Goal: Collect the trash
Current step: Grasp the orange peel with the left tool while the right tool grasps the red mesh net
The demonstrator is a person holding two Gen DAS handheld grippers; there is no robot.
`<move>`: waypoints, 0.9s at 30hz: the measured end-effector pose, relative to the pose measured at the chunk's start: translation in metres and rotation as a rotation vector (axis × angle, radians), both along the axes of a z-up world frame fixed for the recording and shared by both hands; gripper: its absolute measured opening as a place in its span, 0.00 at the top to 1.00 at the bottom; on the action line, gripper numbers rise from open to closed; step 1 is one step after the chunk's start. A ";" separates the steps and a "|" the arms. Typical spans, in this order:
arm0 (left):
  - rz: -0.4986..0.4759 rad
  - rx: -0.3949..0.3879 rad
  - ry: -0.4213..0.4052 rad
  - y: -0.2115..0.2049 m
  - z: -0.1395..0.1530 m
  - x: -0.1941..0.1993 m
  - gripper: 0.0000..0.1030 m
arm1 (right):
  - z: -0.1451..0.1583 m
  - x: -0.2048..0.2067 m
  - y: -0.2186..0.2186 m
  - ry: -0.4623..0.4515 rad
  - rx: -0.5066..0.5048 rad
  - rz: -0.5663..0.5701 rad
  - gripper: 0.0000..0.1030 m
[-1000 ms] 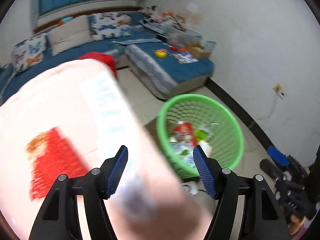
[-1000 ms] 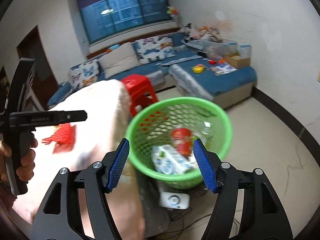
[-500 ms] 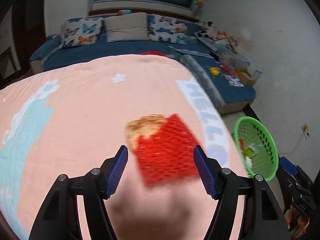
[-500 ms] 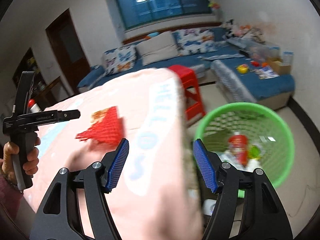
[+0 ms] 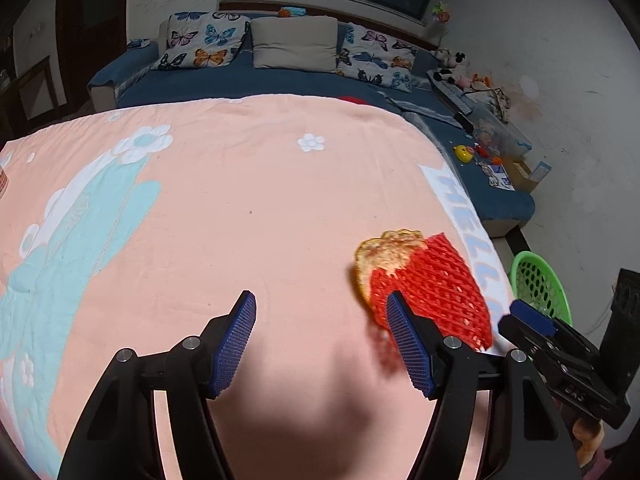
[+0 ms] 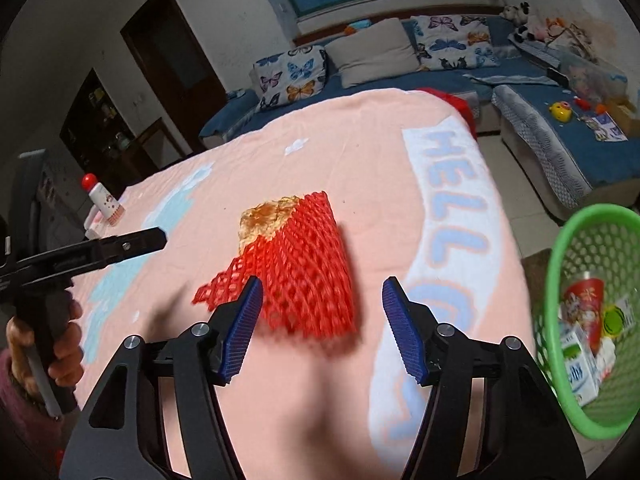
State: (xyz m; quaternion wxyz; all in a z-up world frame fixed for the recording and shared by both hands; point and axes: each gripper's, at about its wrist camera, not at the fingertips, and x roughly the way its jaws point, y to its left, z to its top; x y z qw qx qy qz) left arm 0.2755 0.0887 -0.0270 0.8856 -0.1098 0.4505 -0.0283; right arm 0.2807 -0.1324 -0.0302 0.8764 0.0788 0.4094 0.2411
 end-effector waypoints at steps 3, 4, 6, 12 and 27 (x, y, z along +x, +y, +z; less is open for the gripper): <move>0.006 -0.005 0.009 0.002 -0.003 0.005 0.36 | -0.006 0.013 0.009 0.017 -0.011 -0.001 0.42; 0.006 -0.011 0.012 0.003 -0.004 0.008 0.36 | -0.009 0.016 0.010 0.026 -0.015 0.002 0.44; 0.005 -0.019 0.024 0.003 -0.008 0.013 0.36 | -0.014 0.022 0.014 0.040 -0.022 0.003 0.46; -0.014 0.002 0.050 -0.005 -0.021 0.026 0.36 | -0.028 0.028 0.018 0.072 -0.020 0.019 0.64; -0.058 0.027 0.073 -0.028 -0.047 0.063 0.37 | 0.004 -0.016 -0.024 -0.048 -0.055 -0.024 0.85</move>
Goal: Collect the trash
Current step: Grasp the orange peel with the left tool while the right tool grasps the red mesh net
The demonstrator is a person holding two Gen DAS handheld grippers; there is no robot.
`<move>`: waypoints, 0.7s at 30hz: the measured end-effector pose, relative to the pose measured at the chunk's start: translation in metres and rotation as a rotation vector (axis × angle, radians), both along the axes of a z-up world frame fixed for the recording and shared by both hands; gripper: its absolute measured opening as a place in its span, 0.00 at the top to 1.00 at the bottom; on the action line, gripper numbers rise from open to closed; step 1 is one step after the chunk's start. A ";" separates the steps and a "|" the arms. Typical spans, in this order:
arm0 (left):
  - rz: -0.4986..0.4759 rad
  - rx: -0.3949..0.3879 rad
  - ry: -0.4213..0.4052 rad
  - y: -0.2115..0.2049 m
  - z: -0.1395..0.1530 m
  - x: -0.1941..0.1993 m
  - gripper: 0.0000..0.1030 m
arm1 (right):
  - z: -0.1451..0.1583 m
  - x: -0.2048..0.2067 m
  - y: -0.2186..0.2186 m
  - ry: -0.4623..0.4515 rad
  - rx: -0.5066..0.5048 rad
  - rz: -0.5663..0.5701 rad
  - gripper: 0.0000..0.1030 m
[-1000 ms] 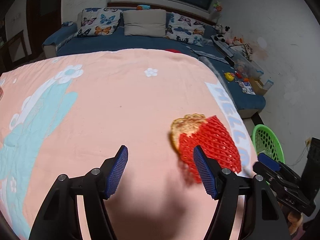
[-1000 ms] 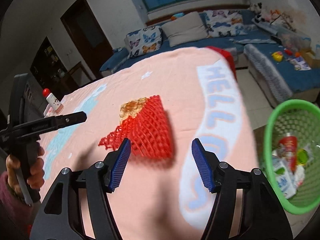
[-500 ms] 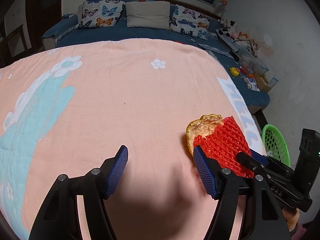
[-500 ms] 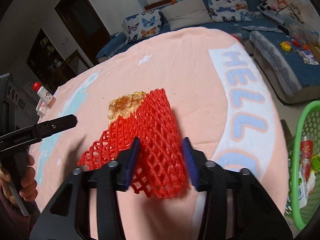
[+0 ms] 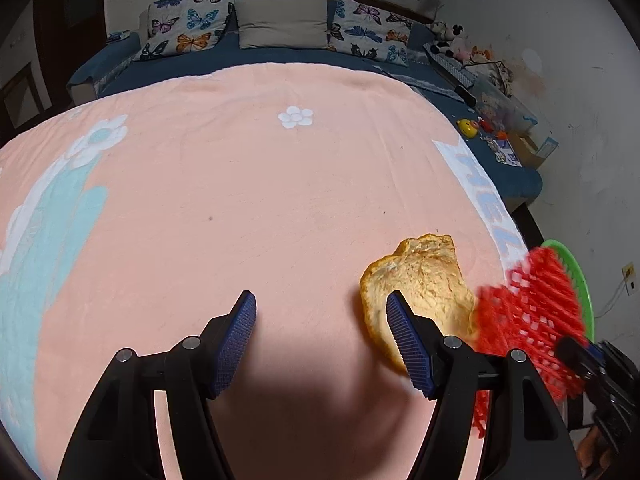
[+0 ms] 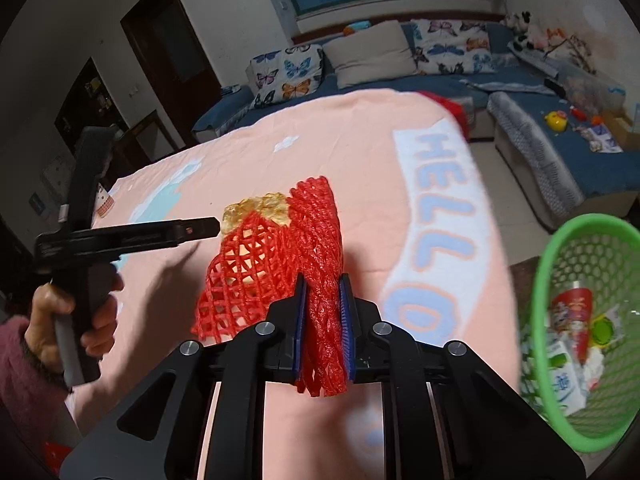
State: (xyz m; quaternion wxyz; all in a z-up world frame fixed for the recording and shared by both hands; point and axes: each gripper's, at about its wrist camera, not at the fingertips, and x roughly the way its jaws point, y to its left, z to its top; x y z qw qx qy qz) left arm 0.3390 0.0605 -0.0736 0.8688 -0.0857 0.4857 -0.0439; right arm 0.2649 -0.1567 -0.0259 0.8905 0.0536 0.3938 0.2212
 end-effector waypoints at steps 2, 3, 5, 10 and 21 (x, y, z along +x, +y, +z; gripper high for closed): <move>-0.006 0.005 0.002 -0.003 -0.003 0.005 0.39 | 0.004 -0.006 -0.012 -0.011 0.003 -0.021 0.85; -0.012 0.005 0.002 -0.005 -0.004 0.007 0.39 | 0.007 -0.009 -0.018 -0.016 0.000 -0.034 0.85; -0.023 0.011 0.005 -0.010 -0.007 0.013 0.40 | 0.012 -0.013 -0.030 -0.028 -0.002 -0.056 0.85; -0.056 0.024 -0.002 -0.020 -0.012 0.022 0.49 | 0.022 -0.026 -0.063 -0.059 -0.030 -0.135 0.85; -0.080 0.029 -0.021 -0.033 -0.016 0.024 0.79 | 0.015 -0.033 -0.149 -0.052 -0.114 -0.353 0.85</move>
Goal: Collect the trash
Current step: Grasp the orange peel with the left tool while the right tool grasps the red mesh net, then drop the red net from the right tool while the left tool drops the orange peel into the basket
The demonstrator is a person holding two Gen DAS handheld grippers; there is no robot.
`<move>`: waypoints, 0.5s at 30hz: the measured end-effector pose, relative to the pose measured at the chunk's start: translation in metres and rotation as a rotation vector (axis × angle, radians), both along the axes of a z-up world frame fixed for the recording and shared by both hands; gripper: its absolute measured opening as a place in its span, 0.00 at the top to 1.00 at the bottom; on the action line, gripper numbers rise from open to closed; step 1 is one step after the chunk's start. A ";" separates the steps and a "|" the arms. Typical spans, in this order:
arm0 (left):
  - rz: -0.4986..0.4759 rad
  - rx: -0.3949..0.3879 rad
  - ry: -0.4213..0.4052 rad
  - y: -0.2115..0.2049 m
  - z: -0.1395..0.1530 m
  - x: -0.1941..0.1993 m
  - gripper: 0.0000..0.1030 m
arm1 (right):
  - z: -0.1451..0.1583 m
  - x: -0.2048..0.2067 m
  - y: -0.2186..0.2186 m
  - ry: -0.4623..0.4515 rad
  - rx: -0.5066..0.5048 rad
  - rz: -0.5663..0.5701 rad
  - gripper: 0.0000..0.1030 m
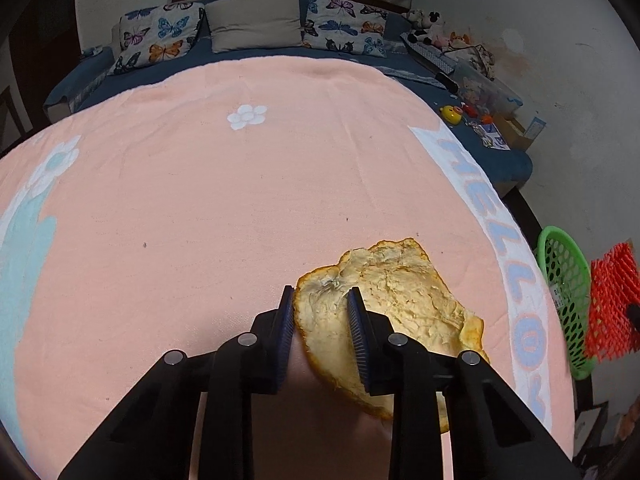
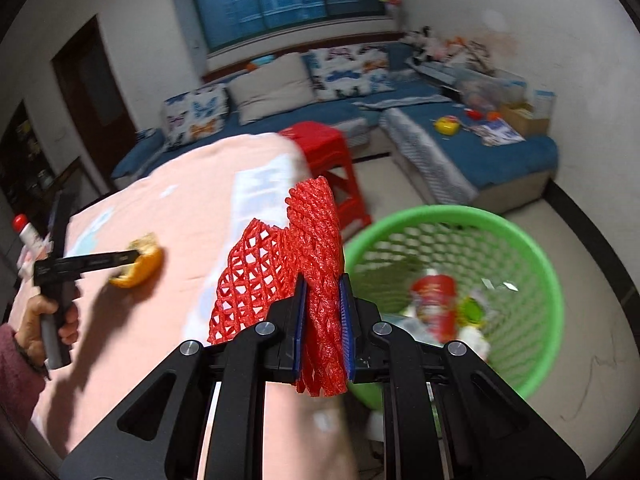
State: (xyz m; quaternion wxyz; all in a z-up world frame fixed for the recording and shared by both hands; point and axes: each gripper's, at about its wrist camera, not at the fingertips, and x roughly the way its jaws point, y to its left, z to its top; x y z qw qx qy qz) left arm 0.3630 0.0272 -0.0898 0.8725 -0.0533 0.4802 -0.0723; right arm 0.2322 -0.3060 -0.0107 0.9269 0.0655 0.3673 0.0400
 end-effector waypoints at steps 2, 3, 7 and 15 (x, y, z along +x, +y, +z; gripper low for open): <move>-0.001 0.000 -0.014 -0.001 0.005 -0.002 0.84 | -0.005 0.000 -0.017 0.013 -0.018 -0.040 0.85; -0.002 -0.008 -0.018 -0.002 0.009 -0.003 0.86 | -0.008 0.000 -0.028 0.025 -0.024 -0.068 0.85; -0.028 -0.003 -0.048 -0.009 0.025 -0.011 0.92 | -0.022 -0.002 -0.055 0.058 -0.044 -0.147 0.85; -0.080 -0.016 -0.078 -0.033 0.049 -0.023 0.93 | -0.046 -0.003 -0.083 0.108 -0.043 -0.231 0.81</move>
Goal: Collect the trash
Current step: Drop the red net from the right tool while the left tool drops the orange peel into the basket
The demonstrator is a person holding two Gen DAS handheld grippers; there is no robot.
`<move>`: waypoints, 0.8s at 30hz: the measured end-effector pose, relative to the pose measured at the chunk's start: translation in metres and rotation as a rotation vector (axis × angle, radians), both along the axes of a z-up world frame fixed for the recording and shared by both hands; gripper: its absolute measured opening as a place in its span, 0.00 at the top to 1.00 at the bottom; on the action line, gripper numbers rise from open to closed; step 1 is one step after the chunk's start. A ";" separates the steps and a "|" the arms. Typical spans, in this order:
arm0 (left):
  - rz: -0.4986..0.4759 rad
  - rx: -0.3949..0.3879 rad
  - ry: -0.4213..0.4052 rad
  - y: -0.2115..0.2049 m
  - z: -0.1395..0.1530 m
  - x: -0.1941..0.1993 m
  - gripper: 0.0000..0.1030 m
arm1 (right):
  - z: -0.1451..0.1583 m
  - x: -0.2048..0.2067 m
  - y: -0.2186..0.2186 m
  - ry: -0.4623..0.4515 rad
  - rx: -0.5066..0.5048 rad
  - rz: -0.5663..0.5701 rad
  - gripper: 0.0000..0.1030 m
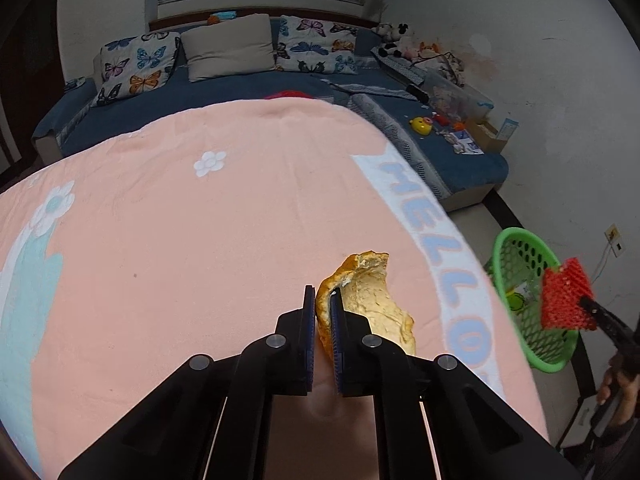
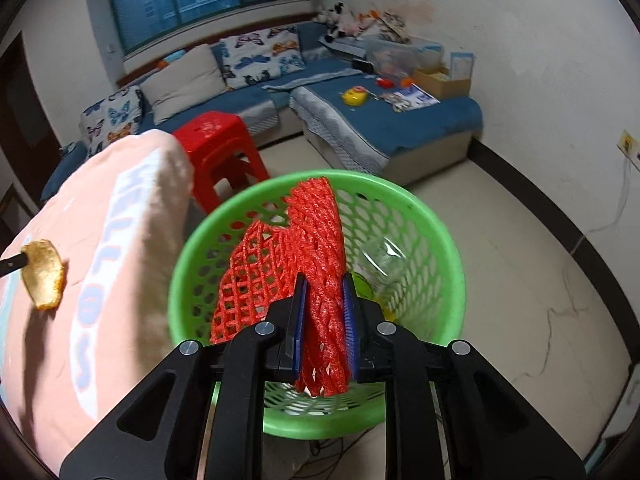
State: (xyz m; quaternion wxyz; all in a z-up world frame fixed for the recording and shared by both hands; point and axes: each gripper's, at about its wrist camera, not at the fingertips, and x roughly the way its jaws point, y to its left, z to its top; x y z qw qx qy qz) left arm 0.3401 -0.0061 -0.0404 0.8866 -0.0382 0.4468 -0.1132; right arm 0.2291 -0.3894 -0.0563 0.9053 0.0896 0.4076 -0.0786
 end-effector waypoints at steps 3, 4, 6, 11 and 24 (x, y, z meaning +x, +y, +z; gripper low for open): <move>-0.031 -0.022 -0.011 -0.014 0.008 -0.003 0.93 | -0.005 -0.001 -0.004 0.006 -0.014 -0.015 0.68; -0.045 -0.028 -0.015 -0.021 0.011 -0.004 0.93 | -0.005 -0.001 -0.005 0.003 -0.016 -0.018 0.61; -0.071 -0.040 -0.024 -0.034 0.017 -0.005 0.93 | -0.006 -0.003 -0.008 0.000 -0.017 -0.026 0.59; -0.146 -0.064 -0.047 -0.078 0.032 -0.004 0.93 | -0.002 -0.009 -0.011 -0.017 -0.009 -0.025 0.53; -0.323 -0.028 -0.036 -0.211 0.022 0.007 0.93 | 0.012 -0.045 -0.010 -0.075 -0.048 -0.001 0.41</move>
